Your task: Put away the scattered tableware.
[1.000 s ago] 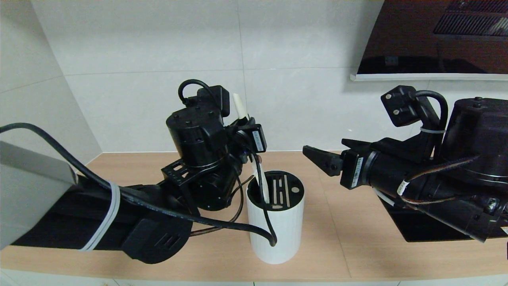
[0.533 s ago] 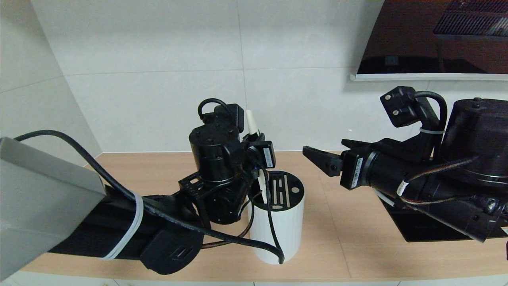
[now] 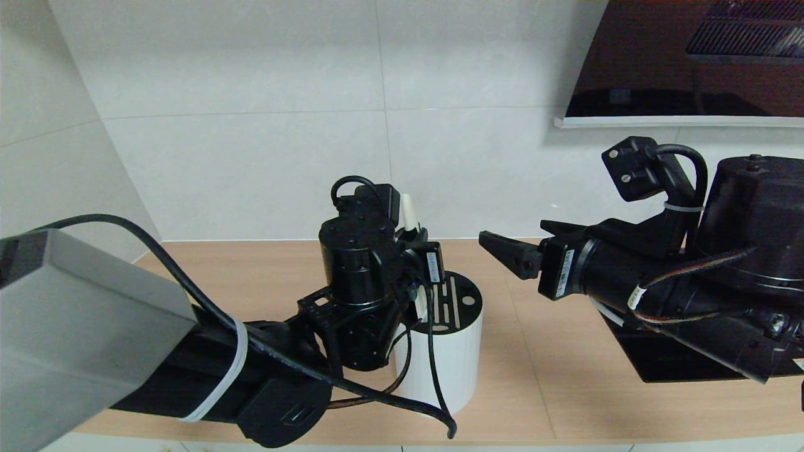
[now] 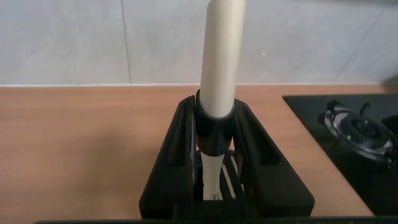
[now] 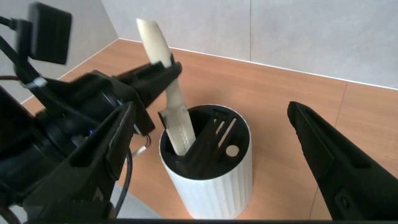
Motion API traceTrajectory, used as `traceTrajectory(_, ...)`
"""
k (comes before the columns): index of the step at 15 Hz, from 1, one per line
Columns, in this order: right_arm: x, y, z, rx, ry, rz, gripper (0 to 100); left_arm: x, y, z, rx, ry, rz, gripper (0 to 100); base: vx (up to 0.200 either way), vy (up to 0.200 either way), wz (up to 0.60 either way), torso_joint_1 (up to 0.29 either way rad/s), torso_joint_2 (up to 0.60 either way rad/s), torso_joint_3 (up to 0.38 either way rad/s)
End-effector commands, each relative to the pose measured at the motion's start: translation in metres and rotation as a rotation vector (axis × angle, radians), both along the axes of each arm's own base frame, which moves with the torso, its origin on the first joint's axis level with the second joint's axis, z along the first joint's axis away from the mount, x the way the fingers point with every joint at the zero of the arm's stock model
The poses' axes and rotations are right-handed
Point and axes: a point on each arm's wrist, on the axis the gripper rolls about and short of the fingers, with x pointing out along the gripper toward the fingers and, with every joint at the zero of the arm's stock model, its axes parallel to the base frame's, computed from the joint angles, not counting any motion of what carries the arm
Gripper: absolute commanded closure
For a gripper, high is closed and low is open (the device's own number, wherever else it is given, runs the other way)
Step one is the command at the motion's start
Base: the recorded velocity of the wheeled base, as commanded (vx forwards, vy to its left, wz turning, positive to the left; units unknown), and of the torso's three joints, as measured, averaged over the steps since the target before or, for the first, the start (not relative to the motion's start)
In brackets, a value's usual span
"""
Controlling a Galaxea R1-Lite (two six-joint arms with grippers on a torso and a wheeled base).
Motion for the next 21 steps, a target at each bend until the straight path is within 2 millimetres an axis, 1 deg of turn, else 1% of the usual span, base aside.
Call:
traceTrajectory(1,0.0,0.001,0.0,-0.001,0.001,0.002,0,0.0,-0.001,-0.003,0.005,0.006,-0.003,100,0.0,0.0,0.0,0.0,0.0,0.0)
traceTrajectory(2,0.0,0.001,0.0,-0.001,0.001,0.002,0,0.0,-0.001,-0.003,0.005,0.006,-0.003,100,0.0,0.0,0.0,0.0,0.0,0.0)
traceTrajectory(3,0.0,0.001,0.0,-0.001,0.001,0.002,0,-0.001,-0.002,-0.004,0.009,0.009,-0.006,0,0.0,0.0,0.0,0.0,0.0,0.0)
traceTrajectory(10,0.0,0.0,-0.001,-0.002,0.002,0.002,0,-0.003,-0.001,-0.002,0.004,0.005,-0.009,0,0.0,0.0,0.0,0.0,0.0,0.0)
traceTrajectory(11,0.0,0.001,0.0,-0.001,0.001,0.002,0,-0.004,0.0,0.002,-0.006,-0.004,-0.007,0,0.0,0.0,0.0,0.0,0.0,0.0)
traceTrajectory(12,0.0,0.0,0.0,0.0,0.0,0.0,0,-0.007,0.004,0.015,-0.029,-0.029,-0.008,0,0.0,0.0,0.0,0.0,0.0,0.0)
traceTrajectory(13,0.0,0.0,0.0,0.0,0.0,-0.001,0,-0.008,0.005,0.017,-0.035,-0.035,-0.008,0,0.0,0.0,0.0,0.0,0.0,0.0)
traceTrajectory(14,0.0,-0.001,0.002,0.009,-0.009,-0.006,0,-0.014,0.016,0.04,-0.08,-0.081,0.002,0,0.0,0.0,0.0,0.0,0.0,0.0)
traceTrajectory(15,0.003,-0.011,0.007,0.023,-0.023,-0.04,0,-0.019,0.034,0.059,-0.115,-0.121,0.026,0,0.0,0.0,0.0,0.0,0.0,0.0)
traceTrajectory(16,0.004,-0.021,0.012,0.035,-0.037,-0.067,0,-0.023,0.05,0.075,-0.144,-0.156,0.046,0,0.0,0.0,0.0,0.0,0.0,0.0)
traceTrajectory(17,0.004,-0.028,0.017,0.048,-0.052,-0.087,0,-0.032,0.068,0.092,-0.175,-0.197,0.046,0,0.0,0.0,0.0,0.0,0.0,0.0)
traceTrajectory(18,0.0,-0.036,0.023,0.062,-0.071,-0.101,0,-0.046,0.088,0.104,-0.189,-0.231,0.018,0,0.0,0.0,0.0,0.0,0.0,0.0)
traceTrajectory(19,-0.005,-0.045,0.03,0.081,-0.095,-0.118,0,-0.06,0.104,0.112,-0.195,-0.261,-0.042,0,0.0,0.0,0.0,0.0,0.0,0.0)
traceTrajectory(20,-0.017,-0.059,0.039,0.094,-0.137,-0.14,0,-0.08,0.122,0.114,-0.184,-0.276,-0.117,0,0.0,0.0,0.0,0.0,0.0,0.0)
traceTrajectory(21,-0.029,-0.08,0.05,0.107,-0.195,-0.175,0,-0.096,0.14,0.112,-0.164,-0.269,-0.139,0,0.0,0.0,0.0,0.0,0.0,0.0)
